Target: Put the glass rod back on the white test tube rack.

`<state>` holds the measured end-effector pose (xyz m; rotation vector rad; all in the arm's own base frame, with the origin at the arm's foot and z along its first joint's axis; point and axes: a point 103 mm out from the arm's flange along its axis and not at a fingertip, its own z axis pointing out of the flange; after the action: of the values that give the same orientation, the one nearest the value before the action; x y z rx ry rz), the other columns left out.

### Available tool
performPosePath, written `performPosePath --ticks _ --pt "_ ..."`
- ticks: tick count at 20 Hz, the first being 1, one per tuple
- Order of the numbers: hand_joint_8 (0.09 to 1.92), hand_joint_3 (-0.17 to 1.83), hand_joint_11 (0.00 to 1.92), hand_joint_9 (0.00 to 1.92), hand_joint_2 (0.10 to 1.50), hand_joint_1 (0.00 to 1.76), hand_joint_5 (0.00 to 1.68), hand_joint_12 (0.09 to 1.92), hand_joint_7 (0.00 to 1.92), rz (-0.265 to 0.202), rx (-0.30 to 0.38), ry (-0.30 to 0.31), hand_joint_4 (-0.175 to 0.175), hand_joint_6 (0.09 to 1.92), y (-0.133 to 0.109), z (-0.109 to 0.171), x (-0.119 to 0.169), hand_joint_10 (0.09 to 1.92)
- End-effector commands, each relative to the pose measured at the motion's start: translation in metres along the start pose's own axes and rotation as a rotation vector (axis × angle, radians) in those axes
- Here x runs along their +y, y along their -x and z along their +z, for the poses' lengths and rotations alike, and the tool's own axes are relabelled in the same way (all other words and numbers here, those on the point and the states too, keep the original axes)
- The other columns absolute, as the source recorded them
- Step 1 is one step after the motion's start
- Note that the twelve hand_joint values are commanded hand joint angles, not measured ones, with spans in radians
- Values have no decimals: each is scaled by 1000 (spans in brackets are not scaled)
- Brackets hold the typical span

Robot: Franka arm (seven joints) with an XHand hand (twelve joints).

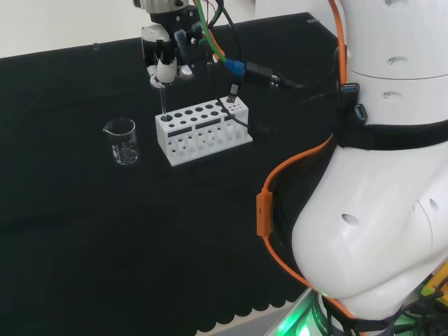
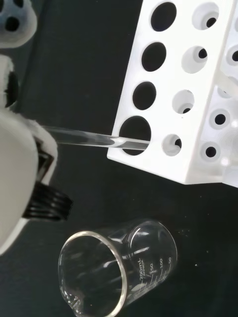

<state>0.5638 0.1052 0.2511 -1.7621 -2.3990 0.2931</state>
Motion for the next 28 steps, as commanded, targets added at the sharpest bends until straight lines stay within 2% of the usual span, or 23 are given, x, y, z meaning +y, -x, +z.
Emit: performPosePath --ticks 1,4,7,10,15,17,20,23,25,28 --pt "240 866 1570 1908 603 1199 1174 792 1750 11 10 10 -175 935 2 0 1 87" --pt "230 885 1590 1909 579 1200 1202 767 1753 14 14 2 -175 897 4 -2 1 87" --pt "184 923 1688 1917 507 1207 1311 662 1776 14 19 -5 -175 726 6 -2 1 87" --pt "119 880 1801 1920 504 1209 1368 557 1797 14 16 -13 -175 597 8 -2 2 87" --pt "87 851 1906 1920 511 1206 1382 564 1805 11 27 -15 -174 553 10 -3 2 87" --pt "87 816 1917 1920 538 1196 1360 621 1800 12 34 -7 -136 578 12 -4 2 87" --pt "87 790 1920 1917 474 1053 1045 637 1754 9 65 18 -167 834 15 -4 -1 128" --pt "87 688 1920 1889 464 949 685 610 1657 3 77 31 -175 1059 16 -5 -1 87" --pt "87 637 1920 1875 469 897 594 592 1618 2 79 34 -175 1081 17 -6 -1 87" --pt "87 606 1920 1864 477 859 552 575 1592 0 84 34 -175 1066 17 -6 -2 87"
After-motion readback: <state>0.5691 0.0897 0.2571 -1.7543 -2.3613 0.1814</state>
